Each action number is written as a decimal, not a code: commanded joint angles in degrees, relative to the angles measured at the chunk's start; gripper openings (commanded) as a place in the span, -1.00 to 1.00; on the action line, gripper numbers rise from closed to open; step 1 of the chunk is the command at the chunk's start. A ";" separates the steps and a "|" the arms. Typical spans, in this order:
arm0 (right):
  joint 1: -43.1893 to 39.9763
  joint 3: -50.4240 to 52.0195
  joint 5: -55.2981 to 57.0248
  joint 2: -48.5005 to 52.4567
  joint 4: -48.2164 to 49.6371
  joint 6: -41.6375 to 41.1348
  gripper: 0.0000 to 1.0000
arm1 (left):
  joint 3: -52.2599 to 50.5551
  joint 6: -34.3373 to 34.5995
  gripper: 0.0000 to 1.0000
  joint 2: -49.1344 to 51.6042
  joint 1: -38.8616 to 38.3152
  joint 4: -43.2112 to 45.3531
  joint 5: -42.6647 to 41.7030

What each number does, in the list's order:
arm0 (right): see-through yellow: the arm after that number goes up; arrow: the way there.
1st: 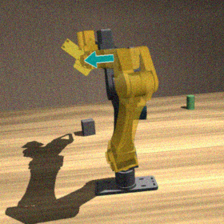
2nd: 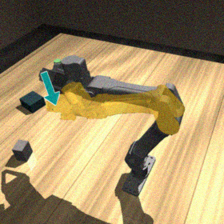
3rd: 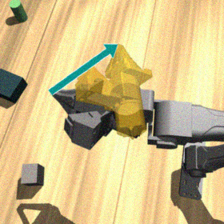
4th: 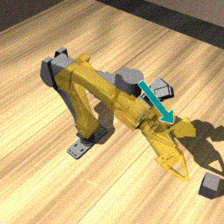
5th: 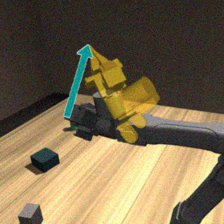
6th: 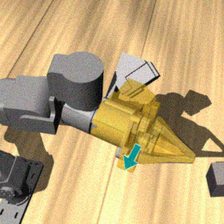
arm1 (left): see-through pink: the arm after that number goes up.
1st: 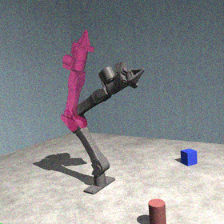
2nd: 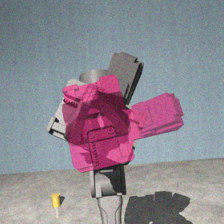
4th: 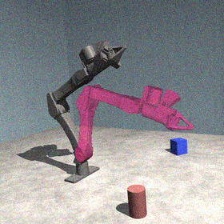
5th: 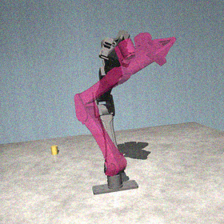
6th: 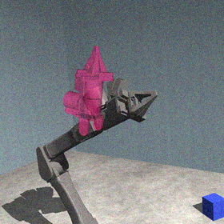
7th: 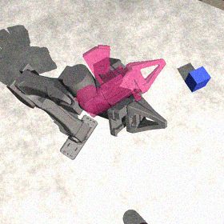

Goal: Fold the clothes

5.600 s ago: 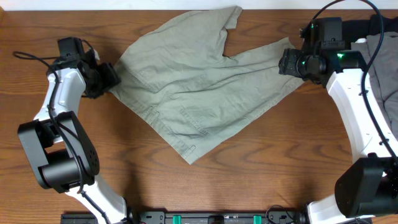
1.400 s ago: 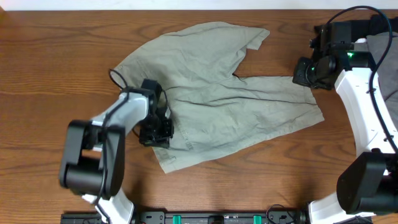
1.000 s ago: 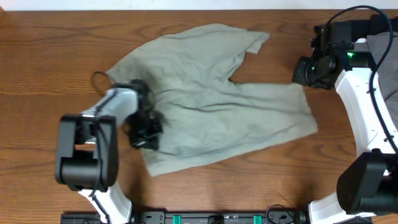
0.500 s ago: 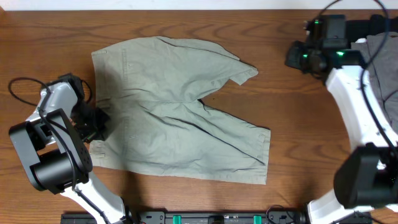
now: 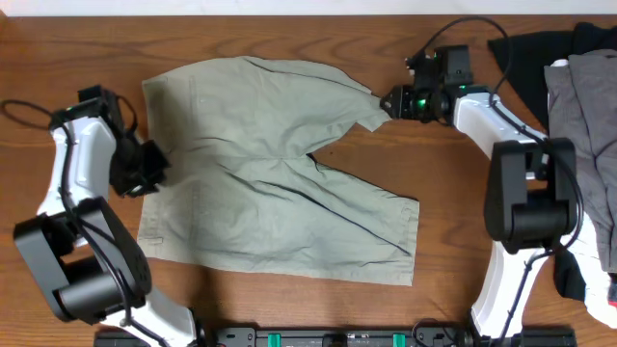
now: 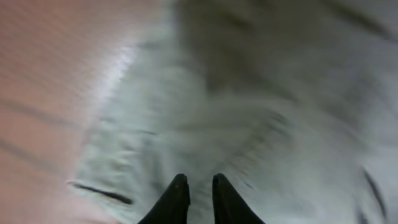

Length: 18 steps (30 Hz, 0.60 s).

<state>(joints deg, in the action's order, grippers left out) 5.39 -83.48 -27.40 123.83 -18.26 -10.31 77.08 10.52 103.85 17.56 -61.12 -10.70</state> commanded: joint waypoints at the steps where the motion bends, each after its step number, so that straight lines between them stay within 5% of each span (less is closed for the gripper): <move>1: -0.59 -0.07 -5.90 0.83 0.48 1.62 -0.16 | 0.74 -6.58 -0.56 -0.17 -3.89 0.22 -4.07; 4: -0.55 -0.07 -6.84 0.57 0.48 1.66 -0.26 | -0.17 -6.93 -0.50 0.22 -7.52 2.80 -4.07; 9: -1.55 -0.09 -7.30 0.50 -3.37 5.55 0.03 | -0.37 -6.93 -0.40 1.64 -12.24 6.62 -4.04; 18: -5.05 -0.09 -6.49 0.50 -11.17 12.11 0.07 | -0.37 -9.64 -0.35 7.91 -17.11 9.05 -3.21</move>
<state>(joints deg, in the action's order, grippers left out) 1.45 -83.50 -33.28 124.27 -29.02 -1.13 77.12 2.55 109.08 1.15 -52.34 -14.63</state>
